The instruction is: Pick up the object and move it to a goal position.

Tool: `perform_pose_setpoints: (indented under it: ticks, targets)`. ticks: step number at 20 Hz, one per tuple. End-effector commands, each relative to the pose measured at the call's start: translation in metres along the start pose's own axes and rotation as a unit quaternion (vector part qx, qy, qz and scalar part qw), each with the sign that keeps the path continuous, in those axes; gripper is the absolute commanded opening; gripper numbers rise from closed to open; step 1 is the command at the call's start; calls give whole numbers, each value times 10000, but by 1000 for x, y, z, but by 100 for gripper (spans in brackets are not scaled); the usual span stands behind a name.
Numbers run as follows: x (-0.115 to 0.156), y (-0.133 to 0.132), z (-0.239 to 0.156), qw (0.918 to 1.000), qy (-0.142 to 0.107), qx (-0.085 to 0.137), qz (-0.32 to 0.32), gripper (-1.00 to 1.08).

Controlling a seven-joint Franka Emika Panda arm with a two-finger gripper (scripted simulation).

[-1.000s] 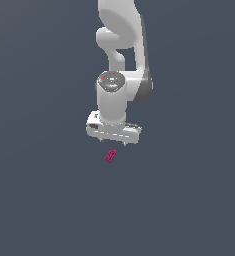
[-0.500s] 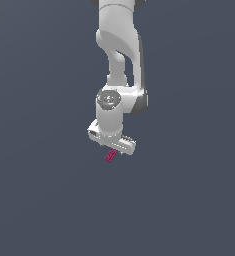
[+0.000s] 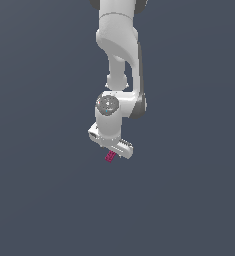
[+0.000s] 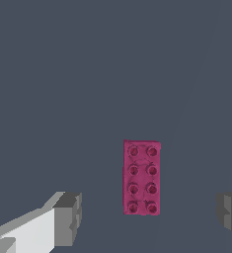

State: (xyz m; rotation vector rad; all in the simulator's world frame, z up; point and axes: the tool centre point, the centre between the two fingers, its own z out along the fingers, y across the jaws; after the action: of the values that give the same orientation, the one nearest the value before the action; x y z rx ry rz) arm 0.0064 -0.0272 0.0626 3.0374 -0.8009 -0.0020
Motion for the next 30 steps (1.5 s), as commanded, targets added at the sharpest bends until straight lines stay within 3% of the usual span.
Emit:
perform_pose_setpoints:
  ticks: [1, 18, 19, 30]
  targets:
    - [0, 0, 0, 10000, 2, 1, 0, 100]
    - [0, 0, 51, 10000, 5, 4, 27, 100]
    - [0, 0, 51, 10000, 5, 4, 27, -100]
    - [0, 0, 50, 10000, 5, 4, 27, -100]
